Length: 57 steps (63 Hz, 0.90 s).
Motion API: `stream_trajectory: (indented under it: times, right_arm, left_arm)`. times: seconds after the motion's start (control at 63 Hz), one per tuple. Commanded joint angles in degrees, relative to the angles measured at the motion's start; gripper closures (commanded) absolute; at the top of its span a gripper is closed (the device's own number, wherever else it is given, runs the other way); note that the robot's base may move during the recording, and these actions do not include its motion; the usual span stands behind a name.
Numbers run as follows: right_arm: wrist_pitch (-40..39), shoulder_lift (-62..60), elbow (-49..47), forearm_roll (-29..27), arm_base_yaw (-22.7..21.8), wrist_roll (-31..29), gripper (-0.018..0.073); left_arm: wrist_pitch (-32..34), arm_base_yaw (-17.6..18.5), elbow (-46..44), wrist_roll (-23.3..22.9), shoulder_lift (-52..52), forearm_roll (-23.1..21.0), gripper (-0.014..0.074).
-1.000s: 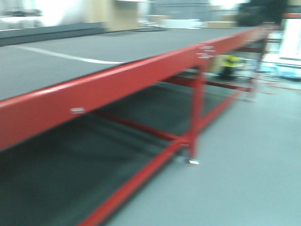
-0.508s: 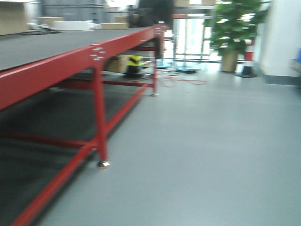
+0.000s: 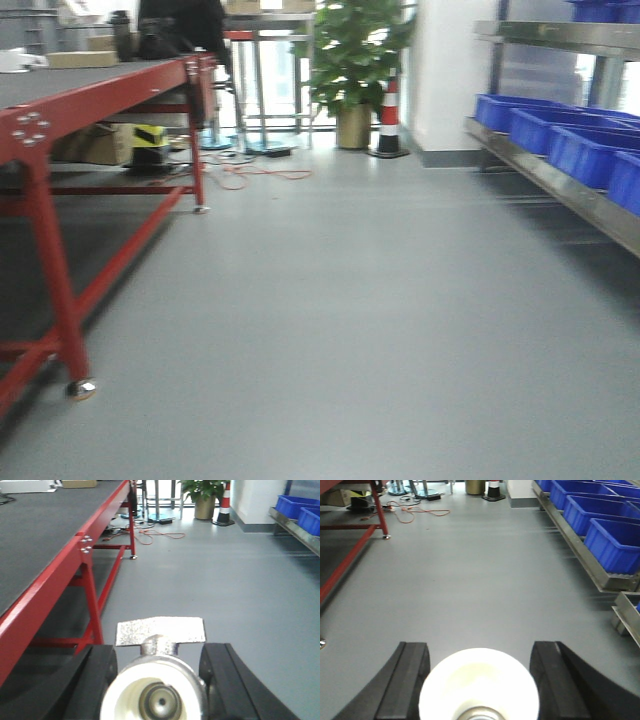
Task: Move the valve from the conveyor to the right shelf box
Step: 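Drive the base away from the conveyor holding both valves, then drive the base up to the shelf of blue boxes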
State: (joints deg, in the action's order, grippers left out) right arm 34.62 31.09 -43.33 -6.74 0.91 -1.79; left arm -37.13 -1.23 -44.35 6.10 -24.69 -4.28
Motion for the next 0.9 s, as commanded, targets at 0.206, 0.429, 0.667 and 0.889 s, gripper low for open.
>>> stream_trajectory:
  times: [0.206,0.429,0.667,0.889]
  right_arm:
    - [-4.23,-0.55,-0.48,0.29,-0.15,-0.31,0.0721]
    - [-4.23,-0.55,-0.48,0.29,-0.15,-0.31,0.0721]
    - [-4.23,-0.55,-0.48,0.29,-0.15,-0.31,0.0721]
    - [-4.23,-0.55,-0.48,0.29,-0.15,-0.31,0.0721]
  left_arm:
    - [3.16,-0.18,-0.47,-0.19,0.47,-0.53,0.0708]
    - [3.16,-0.18,-0.47,-0.19,0.47,-0.53,0.0708]
    - [3.16,-0.18,-0.47,-0.19,0.47,-0.53,0.0708]
    - [3.16,-0.18,-0.47,-0.19,0.47,-0.53,0.0708]
